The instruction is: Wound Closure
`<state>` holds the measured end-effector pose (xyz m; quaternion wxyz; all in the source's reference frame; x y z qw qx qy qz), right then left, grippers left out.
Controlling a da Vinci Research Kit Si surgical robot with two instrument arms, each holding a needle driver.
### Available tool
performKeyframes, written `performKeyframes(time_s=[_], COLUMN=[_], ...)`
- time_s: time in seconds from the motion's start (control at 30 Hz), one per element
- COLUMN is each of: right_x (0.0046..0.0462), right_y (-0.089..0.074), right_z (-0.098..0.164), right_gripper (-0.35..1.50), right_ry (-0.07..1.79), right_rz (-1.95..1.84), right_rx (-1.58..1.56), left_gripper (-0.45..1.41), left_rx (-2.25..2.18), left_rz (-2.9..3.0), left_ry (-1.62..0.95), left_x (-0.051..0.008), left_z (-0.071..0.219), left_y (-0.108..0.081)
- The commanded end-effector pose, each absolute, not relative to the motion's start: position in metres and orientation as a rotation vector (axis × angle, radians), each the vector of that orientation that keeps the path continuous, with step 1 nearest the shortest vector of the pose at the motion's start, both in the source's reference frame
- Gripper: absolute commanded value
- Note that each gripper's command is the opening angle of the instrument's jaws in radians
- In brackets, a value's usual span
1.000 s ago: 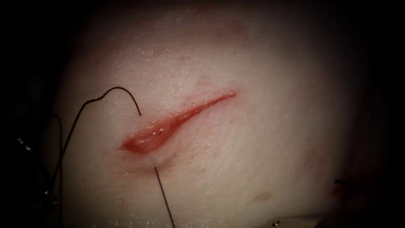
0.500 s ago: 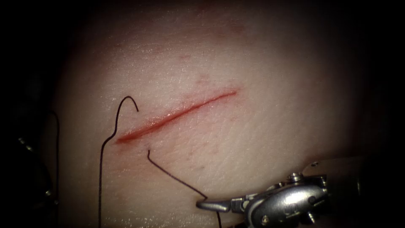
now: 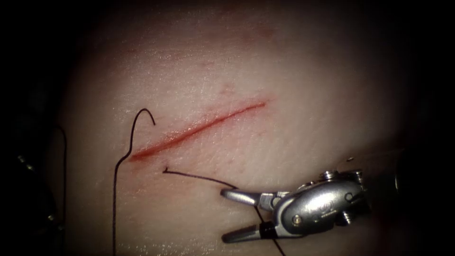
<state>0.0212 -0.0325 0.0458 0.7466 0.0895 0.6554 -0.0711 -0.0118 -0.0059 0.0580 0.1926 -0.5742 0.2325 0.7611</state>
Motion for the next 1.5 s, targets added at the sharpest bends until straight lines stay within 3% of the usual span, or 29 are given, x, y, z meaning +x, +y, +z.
performKeyframes(time_s=[0.03,0.33,0.53,1.2,1.5], right_x=[0.0198,0.0115,0.0099,0.0294,0.0332], right_y=[-0.033,-0.031,-0.030,-0.031,-0.032], right_z=[0.046,0.045,0.046,0.050,0.052], right_gripper=[1.46,1.48,1.48,1.18,1.16], right_ry=[1.424,1.371,1.362,1.387,1.396], right_rz=[-0.159,-0.089,-0.021,-0.184,-0.216], right_rx=[0.207,0.192,0.165,0.054,0.048], left_gripper=[-0.45,-0.45,-0.45,-0.45,-0.45], left_rx=[-1.611,-1.609,-1.607,-1.614,-1.611], left_rz=[2.133,2.133,2.133,2.132,2.129], left_ry=[0.648,0.650,0.651,0.641,0.634], left_x=[-0.0127,-0.0130,-0.0131,-0.0125,-0.0130], left_z=[0.059,0.059,0.059,0.059,0.058], left_y=[-0.007,-0.007,-0.007,-0.006,-0.006])
